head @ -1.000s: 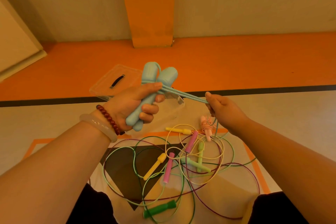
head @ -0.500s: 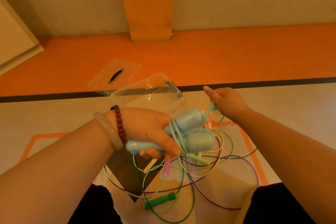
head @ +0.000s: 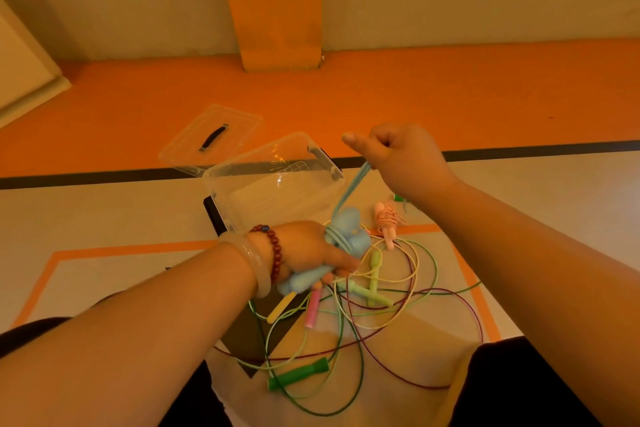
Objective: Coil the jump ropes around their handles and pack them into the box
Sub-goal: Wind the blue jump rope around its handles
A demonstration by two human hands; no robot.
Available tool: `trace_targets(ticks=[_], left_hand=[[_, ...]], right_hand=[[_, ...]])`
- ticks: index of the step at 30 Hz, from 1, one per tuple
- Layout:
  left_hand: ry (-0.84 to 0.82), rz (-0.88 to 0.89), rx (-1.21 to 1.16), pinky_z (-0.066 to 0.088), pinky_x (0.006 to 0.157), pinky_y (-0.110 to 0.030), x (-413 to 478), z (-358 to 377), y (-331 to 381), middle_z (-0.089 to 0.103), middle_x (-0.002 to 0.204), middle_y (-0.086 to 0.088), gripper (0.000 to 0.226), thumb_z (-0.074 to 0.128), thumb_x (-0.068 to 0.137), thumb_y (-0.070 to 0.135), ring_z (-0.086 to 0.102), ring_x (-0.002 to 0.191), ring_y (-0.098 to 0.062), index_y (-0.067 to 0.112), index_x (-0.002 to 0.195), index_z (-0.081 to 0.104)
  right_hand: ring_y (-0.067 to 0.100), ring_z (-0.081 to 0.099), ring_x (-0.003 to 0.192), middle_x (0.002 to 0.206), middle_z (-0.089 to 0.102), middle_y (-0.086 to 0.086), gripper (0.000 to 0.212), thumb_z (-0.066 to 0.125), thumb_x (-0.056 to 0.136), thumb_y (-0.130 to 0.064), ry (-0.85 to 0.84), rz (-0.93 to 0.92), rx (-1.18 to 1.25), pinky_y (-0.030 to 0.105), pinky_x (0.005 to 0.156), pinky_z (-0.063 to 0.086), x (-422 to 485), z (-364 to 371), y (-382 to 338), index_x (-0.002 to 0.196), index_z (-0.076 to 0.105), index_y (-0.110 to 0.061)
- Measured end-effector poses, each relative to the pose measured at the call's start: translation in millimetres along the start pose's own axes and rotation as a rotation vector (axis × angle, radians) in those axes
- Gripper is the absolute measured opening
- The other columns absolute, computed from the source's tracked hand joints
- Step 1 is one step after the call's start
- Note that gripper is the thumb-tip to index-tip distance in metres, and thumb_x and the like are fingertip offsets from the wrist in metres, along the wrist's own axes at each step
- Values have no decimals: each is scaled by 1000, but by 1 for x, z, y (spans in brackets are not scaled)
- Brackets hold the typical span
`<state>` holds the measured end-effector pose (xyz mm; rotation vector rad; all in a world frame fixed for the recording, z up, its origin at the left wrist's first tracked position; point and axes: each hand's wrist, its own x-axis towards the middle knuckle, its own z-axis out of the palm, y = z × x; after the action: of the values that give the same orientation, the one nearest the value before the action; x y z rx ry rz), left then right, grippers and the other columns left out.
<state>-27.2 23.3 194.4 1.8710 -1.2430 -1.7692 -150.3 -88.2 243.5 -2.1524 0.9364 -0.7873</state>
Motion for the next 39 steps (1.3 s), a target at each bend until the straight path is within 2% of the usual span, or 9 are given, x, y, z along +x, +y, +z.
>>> trace_targets(ticks=[6,10,15,19,24,28,31,34,39], left_hand=[[117,87,-322,50,59,-24,-8,-32,7,65,83,-5,3,59,92,8,60,69,-11,9,90,61],[79,140,-311,48,48,-16,-15,-32,10,63,83,-6,10,55,93,-1,63,52,-3,9,94,57],[175,202,-4,54,56,-22,-15,-26,9,68,81,-4,10,65,90,9,67,63,-7,10,98,59],[273,198,-266,52,51,-21,-24,-39,15,63,76,-8,2,55,95,10,61,54,-9,9,94,57],[172,165,-530,58,53,-33,-45,-69,15,61,86,-5,11,48,98,8,69,69,-15,13,99,57],[-13,220,-579,48,45,-23,-57,-72,17,50,76,-6,12,48,94,0,53,50,-10,8,103,51],[-97,218,-691,46,42,-23,-60,-70,21,51,72,-6,28,62,84,22,49,47,-11,9,107,52],[-50,181,-793,42,40,-21,-58,-66,28,50,66,-6,65,45,80,71,44,42,-13,10,97,59],[102,256,-826,39,38,-18,-51,-65,28,50,64,-3,68,23,91,69,42,40,-11,11,100,57]], right_hand=[[3,32,46,53,33,-3,41,71,82,-30,-187,-45,142,12,46,28,-12,1,-20,57,43,-13],[3,34,52,57,40,-4,31,72,81,-31,-347,-31,197,16,48,28,-19,2,-37,64,56,-10],[5,48,60,60,55,-11,19,73,81,-25,-450,-45,272,18,56,38,-20,-1,-51,74,69,-8],[-3,52,56,59,60,-11,8,73,81,-15,-551,-58,265,12,56,39,-21,-5,-50,77,69,-9],[1,45,55,53,54,-17,16,79,75,-14,-471,23,220,17,54,35,-14,-13,-26,72,65,-22],[1,49,58,57,58,-15,21,78,74,-7,-400,87,265,16,56,38,-9,-17,-14,72,62,-21],[1,51,59,59,59,-14,21,77,75,-7,-379,73,258,16,56,40,-7,-16,-10,71,62,-21],[8,60,67,72,60,-6,22,77,77,-6,-283,-136,159,20,62,48,-13,-7,-10,72,61,-20],[8,51,72,81,52,-5,8,73,79,-11,-21,-546,-82,19,62,42,-17,11,-4,77,66,-8]])
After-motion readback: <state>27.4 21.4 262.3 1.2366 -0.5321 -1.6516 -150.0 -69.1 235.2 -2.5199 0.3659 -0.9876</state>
